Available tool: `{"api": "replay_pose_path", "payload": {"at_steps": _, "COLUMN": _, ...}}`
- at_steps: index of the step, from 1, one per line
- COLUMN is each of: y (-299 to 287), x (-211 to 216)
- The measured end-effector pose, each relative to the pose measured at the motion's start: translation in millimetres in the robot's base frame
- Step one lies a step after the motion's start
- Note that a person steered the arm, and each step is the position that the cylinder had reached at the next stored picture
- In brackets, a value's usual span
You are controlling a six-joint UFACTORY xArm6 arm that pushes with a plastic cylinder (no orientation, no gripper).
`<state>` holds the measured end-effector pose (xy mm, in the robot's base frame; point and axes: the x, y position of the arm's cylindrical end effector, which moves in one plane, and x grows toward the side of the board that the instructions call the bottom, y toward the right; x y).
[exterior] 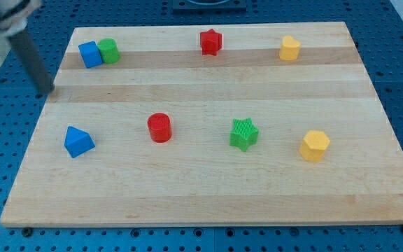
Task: Point your arm to the right side of the blue triangle
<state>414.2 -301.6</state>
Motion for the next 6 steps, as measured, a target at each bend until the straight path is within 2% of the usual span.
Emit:
{"api": "replay_pose_path", "payload": {"at_steps": 1, "y": 0.8, "x": 7.7}}
{"api": "replay_pose_path", "payload": {"at_steps": 2, "y": 0.8, "x": 61.8}}
{"api": "replay_pose_path", "payload": {"at_steps": 3, "y": 4.5, "x": 75.6}}
{"api": "replay_pose_path", "payload": {"at_steps": 4, "y": 54.3, "x": 151.3}}
{"api": "replay_pose_path", "payload": {"at_steps": 5, "y": 83.6, "x": 148.2}}
{"api": "replay_pose_path", "payload": {"at_steps": 6, "y": 150.5, "x": 143.7}}
